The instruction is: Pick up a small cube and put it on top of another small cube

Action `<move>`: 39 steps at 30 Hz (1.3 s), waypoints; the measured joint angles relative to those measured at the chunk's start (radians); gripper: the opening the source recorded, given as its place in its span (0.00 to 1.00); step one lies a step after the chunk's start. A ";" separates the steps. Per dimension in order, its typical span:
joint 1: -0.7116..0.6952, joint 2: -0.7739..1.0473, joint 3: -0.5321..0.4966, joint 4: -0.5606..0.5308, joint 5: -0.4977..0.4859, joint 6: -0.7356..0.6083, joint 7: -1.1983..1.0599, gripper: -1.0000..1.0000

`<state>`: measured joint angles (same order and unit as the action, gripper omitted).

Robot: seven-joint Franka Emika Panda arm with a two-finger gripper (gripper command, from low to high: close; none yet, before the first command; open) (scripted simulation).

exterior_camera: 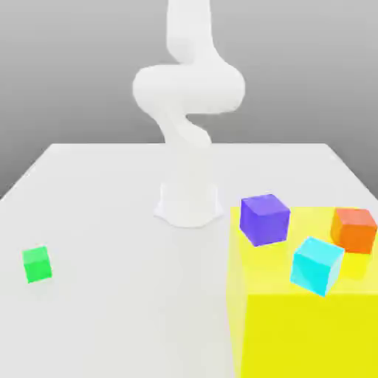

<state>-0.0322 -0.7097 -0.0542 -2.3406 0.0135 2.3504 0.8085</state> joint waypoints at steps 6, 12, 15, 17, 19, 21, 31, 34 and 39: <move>-0.081 0.223 -0.136 -0.100 0.037 0.125 0.019 0.50; -0.168 0.441 -0.260 -0.197 0.083 0.246 0.029 0.50; -0.215 0.550 -0.318 -0.246 0.108 0.306 0.032 0.50; -0.251 0.623 -0.355 -0.278 0.126 0.346 0.034 0.50; -0.309 0.696 -0.384 -0.311 0.142 0.386 0.037 0.50; -0.356 0.768 -0.408 -0.343 0.152 0.427 0.044 0.50; -0.579 1.052 -0.166 -0.313 0.427 0.624 -0.152 0.00; -0.580 1.052 -0.166 -0.313 0.426 0.624 -0.151 0.00; -0.563 1.036 -0.186 -0.317 0.408 0.612 -0.137 0.00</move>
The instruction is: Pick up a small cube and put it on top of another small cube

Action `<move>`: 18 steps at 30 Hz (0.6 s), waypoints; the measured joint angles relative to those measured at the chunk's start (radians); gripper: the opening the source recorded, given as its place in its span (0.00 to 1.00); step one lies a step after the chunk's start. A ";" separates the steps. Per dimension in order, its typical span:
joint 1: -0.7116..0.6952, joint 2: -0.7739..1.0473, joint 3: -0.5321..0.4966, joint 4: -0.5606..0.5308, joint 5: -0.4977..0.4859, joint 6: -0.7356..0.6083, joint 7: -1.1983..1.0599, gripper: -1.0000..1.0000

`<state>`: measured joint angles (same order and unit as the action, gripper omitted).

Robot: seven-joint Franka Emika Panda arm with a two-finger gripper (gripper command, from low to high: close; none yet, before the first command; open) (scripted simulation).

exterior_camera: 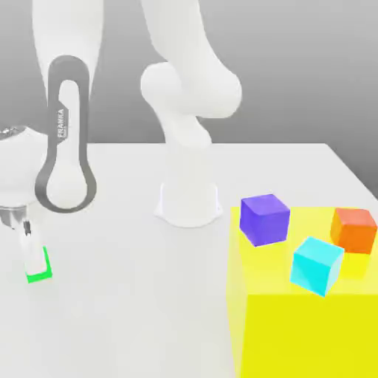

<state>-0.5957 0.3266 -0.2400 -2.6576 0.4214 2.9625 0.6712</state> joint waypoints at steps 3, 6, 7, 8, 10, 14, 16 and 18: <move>0.066 -0.075 -0.087 -0.020 -0.097 -0.054 0.074 0.00; 0.101 -0.161 -0.148 -0.042 -0.214 -0.112 0.161 0.00; 0.109 -0.188 -0.161 -0.048 -0.247 -0.133 0.186 0.00; 0.127 -0.209 -0.140 -0.036 -0.262 -0.164 0.184 0.00; 0.197 -0.244 -0.080 0.001 -0.274 -0.237 0.154 0.00; 0.399 -0.308 0.033 0.093 -0.284 -0.392 0.069 0.00; 0.483 -0.341 0.087 0.141 -0.291 -0.471 0.027 0.00; 0.583 -0.374 0.129 0.188 -0.303 -0.549 -0.011 0.00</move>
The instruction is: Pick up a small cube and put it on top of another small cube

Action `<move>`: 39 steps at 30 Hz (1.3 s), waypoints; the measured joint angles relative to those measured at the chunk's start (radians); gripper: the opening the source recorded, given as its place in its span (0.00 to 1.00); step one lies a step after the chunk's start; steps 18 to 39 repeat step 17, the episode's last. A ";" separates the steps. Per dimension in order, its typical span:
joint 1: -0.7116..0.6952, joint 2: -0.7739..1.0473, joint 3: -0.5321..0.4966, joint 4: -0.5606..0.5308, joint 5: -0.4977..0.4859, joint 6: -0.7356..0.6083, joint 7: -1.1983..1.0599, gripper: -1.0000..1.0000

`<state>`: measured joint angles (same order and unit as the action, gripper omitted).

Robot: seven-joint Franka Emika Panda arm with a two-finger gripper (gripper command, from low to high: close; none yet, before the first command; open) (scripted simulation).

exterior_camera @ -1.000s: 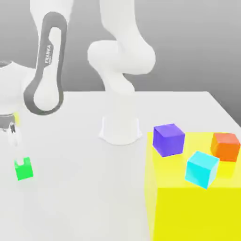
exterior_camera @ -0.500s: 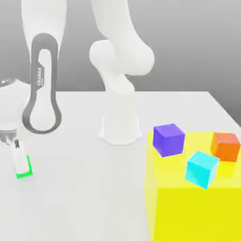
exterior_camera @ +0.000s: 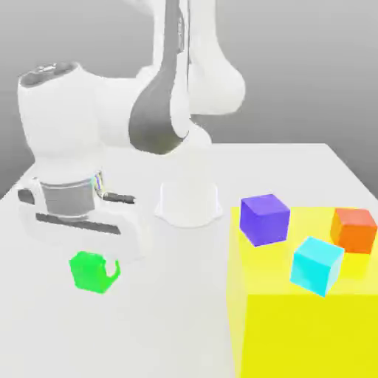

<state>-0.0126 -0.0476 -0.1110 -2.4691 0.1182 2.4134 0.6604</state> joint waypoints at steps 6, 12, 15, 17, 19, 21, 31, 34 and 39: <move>0.214 -0.096 0.150 0.132 -0.042 -0.221 -0.101 0.00; 0.334 -0.106 0.281 0.155 -0.077 -0.251 -0.160 0.00; 0.337 -0.092 0.285 0.137 -0.080 -0.219 -0.160 1.00; 0.337 -0.092 0.285 0.137 -0.080 -0.219 -0.160 1.00; 0.337 -0.092 0.285 0.137 -0.080 -0.219 -0.160 1.00; 0.337 -0.092 0.285 0.137 -0.080 -0.219 -0.160 1.00; 0.337 -0.092 0.285 0.137 -0.080 -0.219 -0.160 1.00; 0.337 -0.092 0.285 0.137 -0.080 -0.219 -0.160 1.00; 0.337 -0.092 0.285 0.137 -0.080 -0.219 -0.160 1.00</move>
